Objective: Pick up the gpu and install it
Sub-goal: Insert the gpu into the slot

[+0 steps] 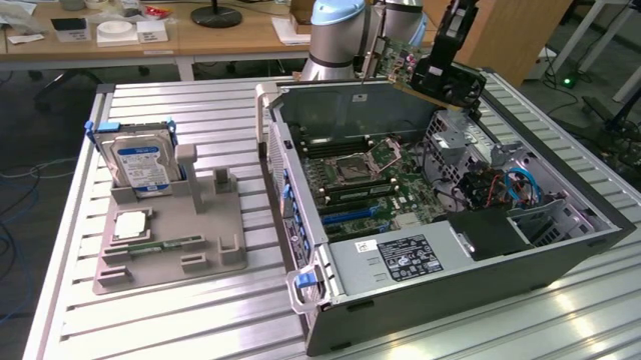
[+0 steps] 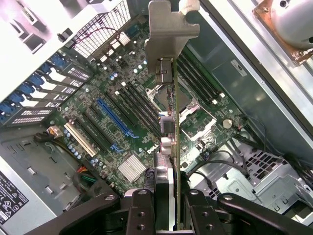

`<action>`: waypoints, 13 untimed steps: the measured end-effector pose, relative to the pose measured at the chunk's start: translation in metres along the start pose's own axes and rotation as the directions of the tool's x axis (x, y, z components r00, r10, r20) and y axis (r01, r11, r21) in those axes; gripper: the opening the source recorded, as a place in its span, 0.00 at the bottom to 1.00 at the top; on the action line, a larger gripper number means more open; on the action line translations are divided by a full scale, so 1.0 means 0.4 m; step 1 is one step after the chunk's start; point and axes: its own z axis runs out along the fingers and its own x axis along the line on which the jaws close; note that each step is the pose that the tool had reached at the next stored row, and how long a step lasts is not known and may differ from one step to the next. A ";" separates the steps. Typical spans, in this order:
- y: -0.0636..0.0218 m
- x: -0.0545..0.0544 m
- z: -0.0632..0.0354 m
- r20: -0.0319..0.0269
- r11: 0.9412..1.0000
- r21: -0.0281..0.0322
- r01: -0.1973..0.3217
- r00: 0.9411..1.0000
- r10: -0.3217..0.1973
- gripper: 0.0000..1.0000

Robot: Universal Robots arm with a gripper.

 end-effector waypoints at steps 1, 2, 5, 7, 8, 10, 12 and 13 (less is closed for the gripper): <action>0.000 0.000 0.000 0.000 1.000 0.000 0.001 1.000 -0.001 0.28; 0.000 0.000 0.000 0.000 1.000 0.000 0.002 1.000 -0.002 0.28; 0.000 0.000 0.000 0.000 1.000 0.000 0.005 1.000 -0.005 0.28; 0.000 0.000 0.000 0.000 1.000 0.000 0.007 1.000 -0.007 0.28; 0.000 0.000 0.000 0.000 1.000 0.000 0.008 1.000 -0.008 0.28; 0.000 0.000 0.000 0.000 1.000 0.000 0.010 1.000 -0.010 0.28; 0.000 0.000 0.000 0.000 1.000 0.000 0.012 1.000 -0.012 0.28; 0.000 0.000 0.000 0.000 1.000 0.000 0.013 1.000 -0.013 0.28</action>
